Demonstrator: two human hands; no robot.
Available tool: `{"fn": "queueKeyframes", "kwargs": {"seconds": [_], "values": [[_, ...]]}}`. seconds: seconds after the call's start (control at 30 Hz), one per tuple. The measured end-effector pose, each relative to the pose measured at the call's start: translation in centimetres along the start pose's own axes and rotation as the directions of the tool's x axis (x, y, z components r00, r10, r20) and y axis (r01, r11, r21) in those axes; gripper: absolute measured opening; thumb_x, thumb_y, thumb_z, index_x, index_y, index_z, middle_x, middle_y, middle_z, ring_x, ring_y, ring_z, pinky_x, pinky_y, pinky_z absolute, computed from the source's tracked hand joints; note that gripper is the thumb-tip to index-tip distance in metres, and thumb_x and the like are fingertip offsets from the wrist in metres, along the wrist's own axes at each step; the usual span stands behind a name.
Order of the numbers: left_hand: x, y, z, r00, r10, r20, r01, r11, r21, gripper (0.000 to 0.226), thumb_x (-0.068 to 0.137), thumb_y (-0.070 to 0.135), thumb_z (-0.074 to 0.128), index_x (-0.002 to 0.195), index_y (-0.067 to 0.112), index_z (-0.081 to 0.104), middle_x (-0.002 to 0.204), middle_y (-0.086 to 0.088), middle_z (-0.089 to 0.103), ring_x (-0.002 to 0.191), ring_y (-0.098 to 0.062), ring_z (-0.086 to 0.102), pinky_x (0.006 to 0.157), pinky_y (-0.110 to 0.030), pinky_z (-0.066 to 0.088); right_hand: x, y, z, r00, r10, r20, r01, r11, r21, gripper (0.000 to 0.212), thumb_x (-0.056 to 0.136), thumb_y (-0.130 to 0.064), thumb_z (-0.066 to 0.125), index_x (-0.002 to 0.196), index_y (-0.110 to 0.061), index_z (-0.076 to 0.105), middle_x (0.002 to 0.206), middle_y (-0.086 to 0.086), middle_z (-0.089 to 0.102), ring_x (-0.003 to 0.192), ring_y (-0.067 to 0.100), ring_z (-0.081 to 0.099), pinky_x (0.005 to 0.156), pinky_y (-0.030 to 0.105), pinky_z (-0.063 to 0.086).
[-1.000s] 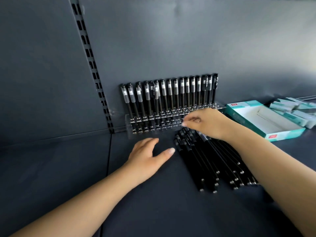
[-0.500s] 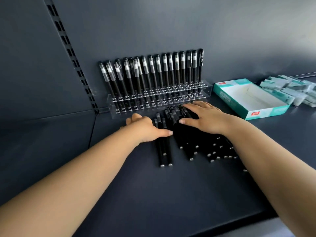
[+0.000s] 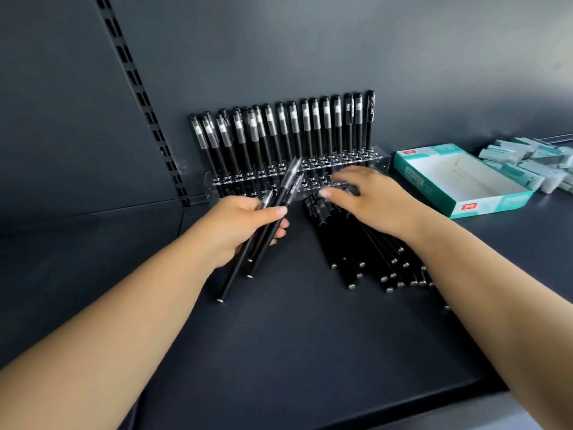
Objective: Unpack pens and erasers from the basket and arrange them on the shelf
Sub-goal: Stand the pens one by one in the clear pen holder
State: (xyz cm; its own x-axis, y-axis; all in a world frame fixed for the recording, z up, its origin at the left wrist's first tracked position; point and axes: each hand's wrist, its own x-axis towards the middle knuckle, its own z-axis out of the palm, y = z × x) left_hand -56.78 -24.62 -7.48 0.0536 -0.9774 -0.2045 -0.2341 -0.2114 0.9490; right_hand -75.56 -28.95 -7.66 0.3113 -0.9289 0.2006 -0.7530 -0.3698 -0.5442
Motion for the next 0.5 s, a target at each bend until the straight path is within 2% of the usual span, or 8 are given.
{"fn": "queueKeyframes", "kwargs": {"seconds": [0.07,0.13,0.17,0.2,0.27,0.33,0.47,0.5], "values": [[-0.9,0.2,-0.3,0.994,0.105,0.001,-0.103,0.970,-0.220,0.008,0.087,0.010,0.058,0.080,0.009,0.063,0.071,-0.002,0.070,0.061,-0.007,0.067,0.063,-0.021,0.057,-0.4,-2.6,-0.3,0.998,-0.055,-0.035,0.064,0.944,0.322,0.041,0.088,-0.040,0.054,0.122,-0.018,0.057,0.113,-0.013,0.059,0.111,0.003,0.053,0.090,0.012,0.037],[-1.5,0.2,-0.5,0.968,0.244,-0.052,-0.249,0.927,-0.281,0.009,0.086,0.008,0.057,0.082,0.012,0.064,0.070,0.001,0.071,0.069,-0.009,0.068,0.072,-0.024,0.057,-0.8,-5.1,-0.4,0.987,-0.143,-0.066,0.156,0.822,0.548,0.023,0.087,-0.030,0.057,0.107,-0.020,0.063,0.091,-0.019,0.062,0.092,-0.004,0.059,0.085,0.012,0.044],[-1.8,0.1,-0.7,0.952,0.300,-0.070,-0.307,0.908,-0.284,0.007,0.084,0.010,0.058,0.083,0.014,0.064,0.072,0.002,0.072,0.075,-0.010,0.069,0.078,-0.028,0.056,-1.0,-6.1,-0.5,0.976,-0.198,-0.089,0.212,0.779,0.590,0.011,0.087,-0.025,0.058,0.096,-0.020,0.063,0.078,-0.019,0.062,0.080,-0.006,0.060,0.078,0.012,0.045],[-2.1,0.0,-0.8,0.936,0.343,-0.080,-0.351,0.892,-0.284,0.007,0.080,0.014,0.060,0.084,0.016,0.065,0.075,0.002,0.072,0.080,-0.012,0.069,0.083,-0.031,0.054,-1.2,-7.0,-0.4,0.962,-0.247,-0.113,0.265,0.756,0.599,0.007,0.088,-0.019,0.058,0.081,-0.019,0.060,0.063,-0.019,0.059,0.065,-0.007,0.057,0.068,0.009,0.043],[-2.7,-0.5,-1.1,0.913,0.394,-0.108,-0.408,0.867,-0.288,0.015,0.072,0.021,0.062,0.086,0.018,0.066,0.080,0.002,0.073,0.088,-0.014,0.068,0.090,-0.036,0.051,-1.3,-8.0,0.0,0.945,-0.300,-0.132,0.317,0.735,0.599,0.025,0.089,-0.010,0.056,0.064,-0.012,0.054,0.046,-0.013,0.050,0.044,-0.002,0.047,0.053,0.004,0.036],[-3.0,-1.2,-1.3,0.899,0.416,-0.141,-0.439,0.852,-0.287,0.018,0.068,0.025,0.063,0.085,0.023,0.068,0.084,0.002,0.073,0.092,-0.015,0.068,0.092,-0.038,0.049,-1.4,-8.5,0.4,0.942,-0.311,-0.122,0.317,0.718,0.619,0.026,0.088,-0.008,0.056,0.062,-0.007,0.055,0.048,-0.005,0.053,0.045,0.002,0.047,0.052,0.005,0.036],[-3.3,-2.9,-1.5,0.907,0.395,-0.148,-0.420,0.879,-0.225,0.014,0.074,0.025,0.063,0.087,0.025,0.068,0.088,0.002,0.073,0.095,-0.016,0.067,0.094,-0.044,0.048,-1.5,-8.6,1.6,0.943,-0.326,-0.072,0.304,0.752,0.585,0.029,0.088,-0.013,0.059,0.059,-0.020,0.058,0.050,0.001,0.057,0.047,0.000,0.049,0.056,0.006,0.039],[-3.3,-3.2,-1.5,0.914,0.380,-0.143,-0.404,0.888,-0.221,0.012,0.078,0.020,0.061,0.090,0.023,0.066,0.087,0.003,0.073,0.094,-0.016,0.067,0.094,-0.045,0.048,-1.6,-8.4,1.8,0.944,-0.323,-0.069,0.299,0.750,0.589,0.028,0.087,-0.013,0.059,0.061,-0.021,0.059,0.049,-0.004,0.057,0.047,-0.001,0.049,0.056,0.006,0.039]]}}
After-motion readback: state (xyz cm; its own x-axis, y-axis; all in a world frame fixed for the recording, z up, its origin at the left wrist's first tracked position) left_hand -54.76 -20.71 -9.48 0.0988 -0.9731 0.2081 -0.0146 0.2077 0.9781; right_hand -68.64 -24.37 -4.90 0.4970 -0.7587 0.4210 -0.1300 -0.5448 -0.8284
